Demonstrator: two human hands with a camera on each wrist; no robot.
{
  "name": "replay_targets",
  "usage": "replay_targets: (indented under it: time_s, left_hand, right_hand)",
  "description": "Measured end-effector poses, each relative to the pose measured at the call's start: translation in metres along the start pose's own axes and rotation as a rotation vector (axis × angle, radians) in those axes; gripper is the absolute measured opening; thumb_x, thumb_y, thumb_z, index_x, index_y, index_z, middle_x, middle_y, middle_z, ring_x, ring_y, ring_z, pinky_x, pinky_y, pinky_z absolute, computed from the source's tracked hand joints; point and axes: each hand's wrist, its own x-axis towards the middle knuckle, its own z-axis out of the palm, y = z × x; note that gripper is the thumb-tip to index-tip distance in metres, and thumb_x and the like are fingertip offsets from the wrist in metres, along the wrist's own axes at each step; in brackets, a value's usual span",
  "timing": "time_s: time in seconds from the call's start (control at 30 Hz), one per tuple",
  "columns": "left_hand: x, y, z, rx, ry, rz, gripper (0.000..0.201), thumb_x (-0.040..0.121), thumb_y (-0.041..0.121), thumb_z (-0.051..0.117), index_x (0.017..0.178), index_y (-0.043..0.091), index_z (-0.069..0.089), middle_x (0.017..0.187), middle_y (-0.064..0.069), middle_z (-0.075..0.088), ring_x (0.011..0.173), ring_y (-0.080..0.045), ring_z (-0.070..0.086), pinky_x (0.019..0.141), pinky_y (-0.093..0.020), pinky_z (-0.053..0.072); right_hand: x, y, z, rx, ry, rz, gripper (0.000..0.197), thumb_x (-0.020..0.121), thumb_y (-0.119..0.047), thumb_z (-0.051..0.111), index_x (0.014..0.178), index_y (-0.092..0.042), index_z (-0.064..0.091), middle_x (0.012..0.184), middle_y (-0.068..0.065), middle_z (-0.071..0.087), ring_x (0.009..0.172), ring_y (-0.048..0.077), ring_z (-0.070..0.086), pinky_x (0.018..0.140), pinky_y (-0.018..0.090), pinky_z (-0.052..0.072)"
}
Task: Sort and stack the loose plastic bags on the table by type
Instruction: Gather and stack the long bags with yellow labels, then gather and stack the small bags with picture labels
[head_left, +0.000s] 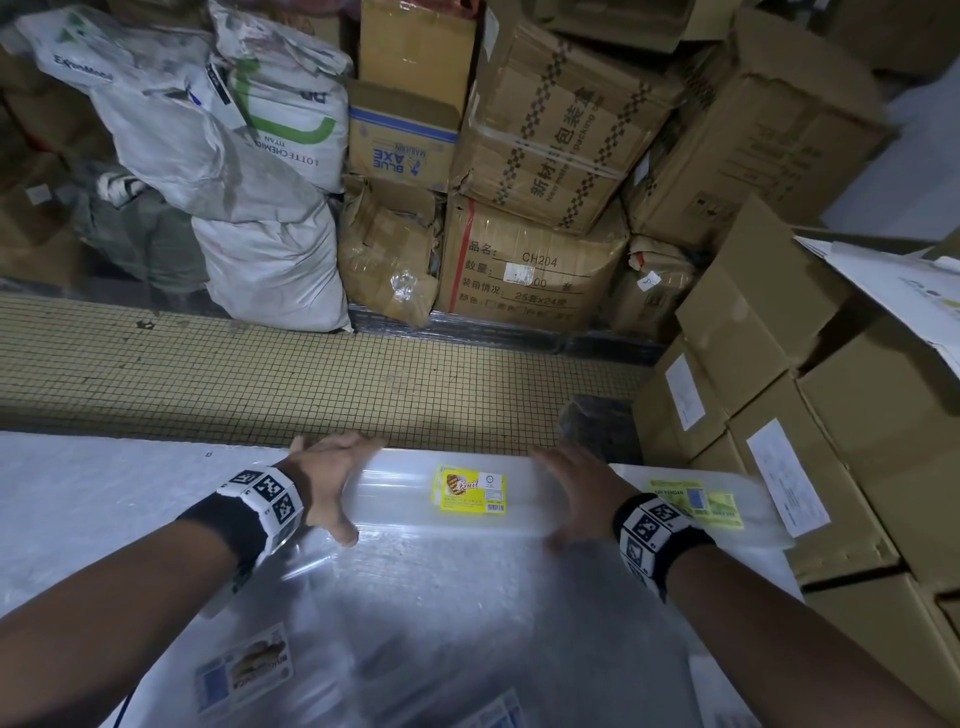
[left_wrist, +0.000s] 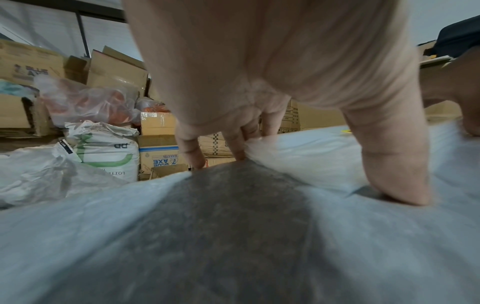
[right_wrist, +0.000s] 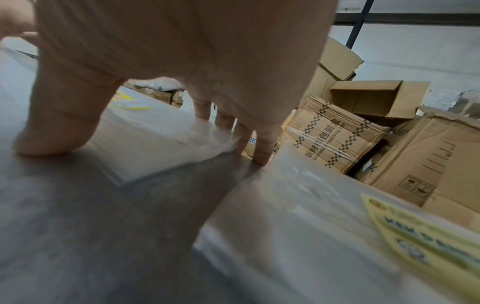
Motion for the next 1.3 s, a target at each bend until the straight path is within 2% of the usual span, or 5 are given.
replay_targets:
  time_s: [0.6,0.83,1.0,1.17,1.3]
  left_hand:
    - [-0.032,-0.008,0.023,-0.327,0.247,-0.076,0.137,0.052,0.068,0.08,0.15,0.044,-0.013,0.158,0.004,-0.001,0.147,-0.023,0.01,0.118,-0.056,0.009]
    - [-0.113,0.024,0.08,-0.353,0.225,-0.311,0.138,0.054,0.069,0.077,0.147,0.044,-0.022,0.16,-0.004,-0.008,0.148,-0.026,0.004,0.119,-0.054,0.005]
    - [-0.157,0.043,0.125,-0.306,0.07,-0.378,0.133,0.057,0.073,0.07,0.148,0.043,-0.023,0.159,-0.011,-0.023,0.147,-0.029,-0.021,0.117,-0.06,-0.003]
    - [-0.173,0.06,0.144,-0.292,0.056,-0.367,0.133,0.057,0.074,0.069,0.15,0.039,-0.02,0.157,-0.009,-0.031,0.145,-0.026,-0.029,0.116,-0.06,-0.009]
    - [-0.187,0.068,0.153,-0.254,0.053,-0.333,0.131,0.059,0.071,0.067,0.15,0.038,-0.02,0.156,-0.008,-0.033,0.145,-0.025,-0.028,0.117,-0.058,-0.011]
  right_hand:
    - [-0.022,-0.018,0.018,-0.038,0.258,0.064,0.116,0.071,-0.058,0.072,0.155,-0.03,-0.002,0.155,0.009,0.01,0.145,0.032,0.009,0.118,0.047,0.016]
    - [-0.073,-0.068,0.077,0.153,0.584,0.031,0.065,0.067,-0.046,0.054,0.122,-0.011,0.059,0.111,0.012,0.061,0.104,0.03,0.053,0.081,0.046,0.055]
    - [-0.108,-0.111,0.128,0.321,0.375,0.212,0.064,0.064,-0.045,0.054,0.116,-0.009,0.064,0.114,0.012,0.059,0.105,0.039,0.056,0.088,0.046,0.05]
    - [-0.127,-0.14,0.152,0.222,0.279,0.254,0.072,0.041,-0.056,0.06,0.099,-0.015,0.07,0.1,0.003,0.067,0.082,0.027,0.068,0.06,0.039,0.057]
    - [-0.13,-0.141,0.167,0.183,0.246,0.229,0.074,0.049,-0.058,0.054,0.103,-0.01,0.07,0.105,0.008,0.07,0.09,0.028,0.07,0.07,0.04,0.059]
